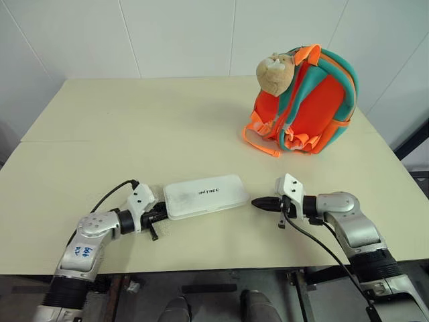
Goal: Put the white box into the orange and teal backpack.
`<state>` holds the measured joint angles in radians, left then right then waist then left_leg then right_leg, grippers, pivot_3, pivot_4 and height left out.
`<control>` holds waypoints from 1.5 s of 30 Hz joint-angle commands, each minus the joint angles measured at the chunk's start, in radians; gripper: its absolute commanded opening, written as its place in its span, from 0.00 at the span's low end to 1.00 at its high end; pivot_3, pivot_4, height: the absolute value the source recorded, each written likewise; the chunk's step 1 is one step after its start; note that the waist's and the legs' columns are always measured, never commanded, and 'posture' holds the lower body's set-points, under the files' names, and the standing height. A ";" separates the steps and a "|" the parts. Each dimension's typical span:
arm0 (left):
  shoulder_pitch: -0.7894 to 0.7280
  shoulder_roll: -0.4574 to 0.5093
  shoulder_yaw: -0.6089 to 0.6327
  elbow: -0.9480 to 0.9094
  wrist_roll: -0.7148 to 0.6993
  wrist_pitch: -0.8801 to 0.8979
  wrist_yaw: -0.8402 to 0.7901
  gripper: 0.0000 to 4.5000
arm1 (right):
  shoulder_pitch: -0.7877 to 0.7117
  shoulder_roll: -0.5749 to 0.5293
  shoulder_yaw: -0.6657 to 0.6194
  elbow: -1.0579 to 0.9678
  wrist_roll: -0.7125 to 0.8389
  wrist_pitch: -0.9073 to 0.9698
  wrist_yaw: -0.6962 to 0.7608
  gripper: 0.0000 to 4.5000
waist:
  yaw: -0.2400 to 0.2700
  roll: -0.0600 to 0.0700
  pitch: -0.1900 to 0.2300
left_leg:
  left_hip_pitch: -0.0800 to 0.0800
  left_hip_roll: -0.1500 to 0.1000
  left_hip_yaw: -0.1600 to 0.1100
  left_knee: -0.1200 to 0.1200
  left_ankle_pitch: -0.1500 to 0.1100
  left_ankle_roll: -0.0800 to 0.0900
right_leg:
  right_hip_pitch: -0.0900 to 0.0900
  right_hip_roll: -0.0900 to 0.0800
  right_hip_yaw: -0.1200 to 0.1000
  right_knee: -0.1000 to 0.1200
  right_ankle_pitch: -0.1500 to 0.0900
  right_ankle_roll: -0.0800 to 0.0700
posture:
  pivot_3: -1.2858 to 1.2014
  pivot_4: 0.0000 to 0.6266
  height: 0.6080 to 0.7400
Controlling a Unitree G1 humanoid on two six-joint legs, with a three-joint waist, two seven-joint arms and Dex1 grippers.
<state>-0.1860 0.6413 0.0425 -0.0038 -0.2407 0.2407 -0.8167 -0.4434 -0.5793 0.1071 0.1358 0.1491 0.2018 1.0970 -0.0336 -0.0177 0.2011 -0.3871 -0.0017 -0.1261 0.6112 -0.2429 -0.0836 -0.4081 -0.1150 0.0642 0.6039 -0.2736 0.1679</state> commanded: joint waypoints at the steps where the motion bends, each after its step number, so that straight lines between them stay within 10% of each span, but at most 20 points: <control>1: 0.044 0.042 0.056 -0.043 0.009 0.054 0.036 0.14 | -0.005 -0.002 -0.019 -0.024 0.024 -0.002 -0.013 0.00 | 0.000 0.000 0.000 | 0.000 0.000 0.000 0.000 0.000 0.000 | 0.000 0.000 0.000 0.000 0.000 0.000 | 0.52 0.24 1.00; 26: 0.064 -0.028 0.070 -0.207 -0.106 0.168 0.058 0.14 | -0.091 0.076 0.013 0.081 0.023 -0.044 -0.012 0.00 | 0.005 0.000 0.000 | -0.001 0.000 0.000 0.000 0.000 0.000 | 0.000 0.000 0.000 -0.002 0.000 0.000 | 0.52 0.24 1.00; 45: -0.076 -0.081 -0.032 -0.087 -0.061 0.111 -0.005 0.14 | 0.107 -0.014 -0.038 -0.267 0.110 0.186 -0.030 0.00 | 0.005 0.000 0.000 | -0.001 0.000 0.000 0.000 0.000 0.000 | 0.000 0.000 0.000 -0.003 0.000 0.000 | 0.52 0.24 1.00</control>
<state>-0.2507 0.5825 0.0607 -0.0589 -0.2809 0.3772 -0.7736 -0.3290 -0.6074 0.0644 -0.0694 0.2248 0.3974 1.0709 -0.0291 -0.0179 0.2011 -0.3881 -0.0018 -0.1259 0.6112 -0.2430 -0.0837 -0.4078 -0.1151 0.0641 0.6013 -0.2734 0.1683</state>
